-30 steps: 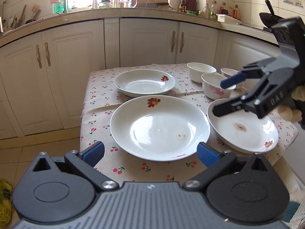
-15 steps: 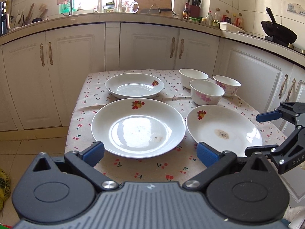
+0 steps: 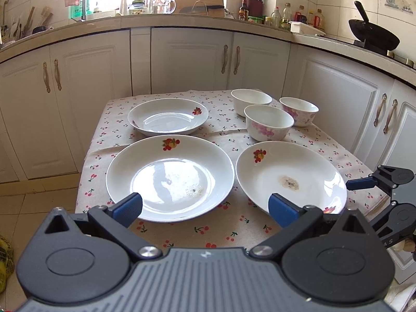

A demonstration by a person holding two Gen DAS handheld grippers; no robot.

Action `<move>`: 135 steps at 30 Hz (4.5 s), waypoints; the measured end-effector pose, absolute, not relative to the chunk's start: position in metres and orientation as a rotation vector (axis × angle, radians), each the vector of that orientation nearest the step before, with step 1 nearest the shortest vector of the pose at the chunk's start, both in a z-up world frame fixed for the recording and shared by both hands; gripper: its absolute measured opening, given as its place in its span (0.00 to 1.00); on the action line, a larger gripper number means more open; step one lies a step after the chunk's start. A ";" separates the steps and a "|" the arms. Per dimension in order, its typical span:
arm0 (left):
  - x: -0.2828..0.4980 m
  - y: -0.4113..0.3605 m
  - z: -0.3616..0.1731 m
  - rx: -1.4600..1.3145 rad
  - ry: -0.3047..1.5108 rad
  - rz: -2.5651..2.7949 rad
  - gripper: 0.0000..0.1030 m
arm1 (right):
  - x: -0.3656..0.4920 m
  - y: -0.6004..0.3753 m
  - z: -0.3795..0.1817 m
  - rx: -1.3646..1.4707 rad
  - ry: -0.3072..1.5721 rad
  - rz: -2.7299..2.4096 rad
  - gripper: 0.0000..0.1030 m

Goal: Organize plates and bowls

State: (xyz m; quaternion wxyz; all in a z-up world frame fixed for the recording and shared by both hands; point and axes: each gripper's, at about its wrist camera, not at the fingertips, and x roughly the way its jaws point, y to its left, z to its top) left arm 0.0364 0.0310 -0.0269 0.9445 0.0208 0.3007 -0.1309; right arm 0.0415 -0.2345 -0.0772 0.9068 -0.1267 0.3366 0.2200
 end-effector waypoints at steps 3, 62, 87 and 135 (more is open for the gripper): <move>0.043 0.025 -0.027 0.071 0.626 -0.287 0.99 | 0.044 -0.233 -0.082 -0.273 0.698 0.464 1.00; 0.212 -0.101 -0.064 0.377 1.088 -0.798 0.88 | 0.059 -0.236 -0.091 -0.222 0.630 0.581 1.00; 0.216 -0.107 -0.068 0.397 1.113 -0.842 0.87 | 0.059 -0.242 -0.087 -0.249 0.646 0.564 1.00; 0.209 0.040 -0.027 0.172 0.995 -0.615 0.87 | 0.110 -0.138 -0.048 -0.335 0.649 0.793 1.00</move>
